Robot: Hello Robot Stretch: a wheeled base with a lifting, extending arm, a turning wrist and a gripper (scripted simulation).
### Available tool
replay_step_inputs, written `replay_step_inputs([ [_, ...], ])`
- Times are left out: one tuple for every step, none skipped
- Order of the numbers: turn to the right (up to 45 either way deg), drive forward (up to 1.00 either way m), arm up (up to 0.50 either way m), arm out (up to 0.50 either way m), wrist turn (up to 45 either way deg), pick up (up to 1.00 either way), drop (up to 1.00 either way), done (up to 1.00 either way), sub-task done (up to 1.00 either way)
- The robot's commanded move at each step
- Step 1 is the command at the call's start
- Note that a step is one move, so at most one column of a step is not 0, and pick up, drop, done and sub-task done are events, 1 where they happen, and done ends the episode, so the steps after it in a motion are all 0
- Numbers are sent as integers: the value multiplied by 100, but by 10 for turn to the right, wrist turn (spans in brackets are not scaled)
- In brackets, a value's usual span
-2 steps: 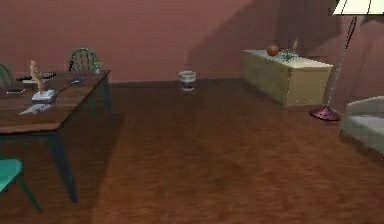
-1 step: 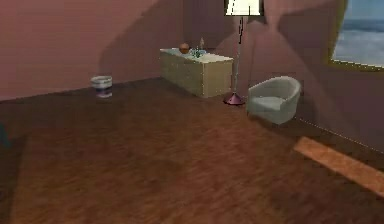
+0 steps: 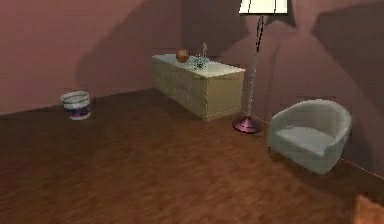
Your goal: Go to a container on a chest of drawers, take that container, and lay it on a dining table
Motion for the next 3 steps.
replay_step_inputs([
  [30,0,0,0,0,0,0,0,0],
  [0,100,0,0,0,0,0,0,0],
  [0,95,0,0,0,0,0,0,0],
])
